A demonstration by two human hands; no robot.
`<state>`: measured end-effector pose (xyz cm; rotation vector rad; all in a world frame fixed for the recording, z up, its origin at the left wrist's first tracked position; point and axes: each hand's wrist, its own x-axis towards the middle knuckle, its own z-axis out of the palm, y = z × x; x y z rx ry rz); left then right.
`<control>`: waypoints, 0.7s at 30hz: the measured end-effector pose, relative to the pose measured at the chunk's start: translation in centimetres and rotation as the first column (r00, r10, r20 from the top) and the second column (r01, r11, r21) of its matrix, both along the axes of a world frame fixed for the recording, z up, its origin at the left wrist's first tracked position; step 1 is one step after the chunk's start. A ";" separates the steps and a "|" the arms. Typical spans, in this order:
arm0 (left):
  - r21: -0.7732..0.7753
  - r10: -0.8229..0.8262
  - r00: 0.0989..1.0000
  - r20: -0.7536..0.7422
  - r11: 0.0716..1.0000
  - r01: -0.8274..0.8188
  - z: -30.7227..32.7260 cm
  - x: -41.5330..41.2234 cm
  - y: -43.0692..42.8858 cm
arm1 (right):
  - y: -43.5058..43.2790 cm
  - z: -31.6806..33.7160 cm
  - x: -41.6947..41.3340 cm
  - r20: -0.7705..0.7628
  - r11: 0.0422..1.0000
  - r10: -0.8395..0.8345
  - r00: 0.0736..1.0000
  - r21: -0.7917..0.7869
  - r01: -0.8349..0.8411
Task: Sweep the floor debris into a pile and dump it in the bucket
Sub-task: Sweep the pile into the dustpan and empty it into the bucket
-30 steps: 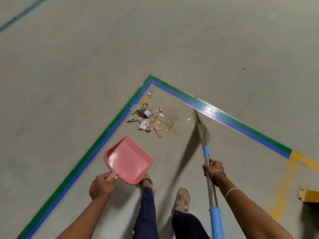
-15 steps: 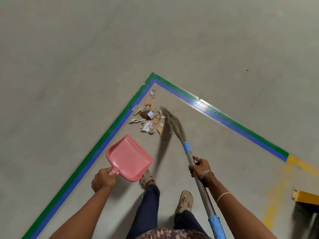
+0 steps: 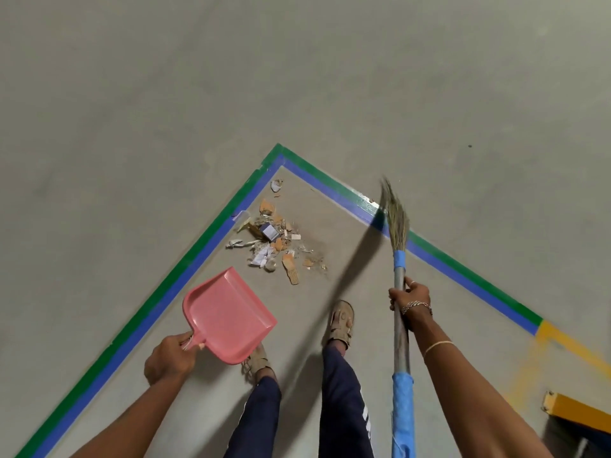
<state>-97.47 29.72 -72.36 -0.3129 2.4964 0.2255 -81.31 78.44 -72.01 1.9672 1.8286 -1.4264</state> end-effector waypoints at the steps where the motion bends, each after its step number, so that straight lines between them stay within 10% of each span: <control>1: -0.003 0.010 1.000 -0.007 1.000 -0.010 -0.2 0.1 0.7 | 1.6 -0.7 -0.3 0.014 0.999 0.031 0.999 -0.008 -0.031; 21: -0.039 0.315 0.949 0.005 0.949 -0.314 3.8 5.0 12.1 | 5.1 5.3 -1.6 -0.023 0.741 0.652 0.758 -0.193 -0.643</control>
